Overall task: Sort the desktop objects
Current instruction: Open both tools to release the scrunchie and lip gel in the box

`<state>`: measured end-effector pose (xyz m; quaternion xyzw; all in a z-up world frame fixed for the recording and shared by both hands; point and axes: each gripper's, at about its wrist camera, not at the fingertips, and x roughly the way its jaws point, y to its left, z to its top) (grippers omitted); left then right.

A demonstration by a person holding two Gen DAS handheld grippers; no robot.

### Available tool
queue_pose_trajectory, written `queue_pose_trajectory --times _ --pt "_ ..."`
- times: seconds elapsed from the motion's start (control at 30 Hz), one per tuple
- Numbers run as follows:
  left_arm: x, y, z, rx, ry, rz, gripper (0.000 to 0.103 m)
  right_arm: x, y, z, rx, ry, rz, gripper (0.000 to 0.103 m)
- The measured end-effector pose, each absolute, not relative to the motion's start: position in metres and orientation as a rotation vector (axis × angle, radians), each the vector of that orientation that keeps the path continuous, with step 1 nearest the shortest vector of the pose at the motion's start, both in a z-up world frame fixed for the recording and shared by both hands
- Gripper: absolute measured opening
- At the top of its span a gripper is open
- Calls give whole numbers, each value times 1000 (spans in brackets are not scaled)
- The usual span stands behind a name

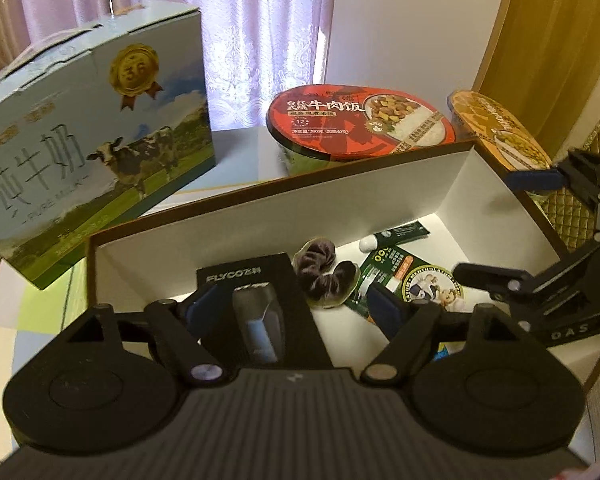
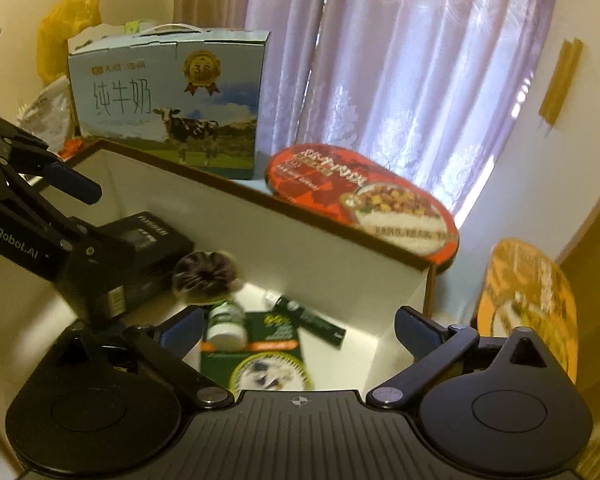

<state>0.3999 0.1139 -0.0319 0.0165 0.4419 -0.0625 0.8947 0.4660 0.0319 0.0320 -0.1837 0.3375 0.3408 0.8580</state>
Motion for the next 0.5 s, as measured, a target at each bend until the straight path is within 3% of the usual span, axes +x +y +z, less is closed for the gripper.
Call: queue_pose_trajectory --times 0.5 --pt "341 128 1 -4 830 -42 91 401 7 66 -150 751 557 101"
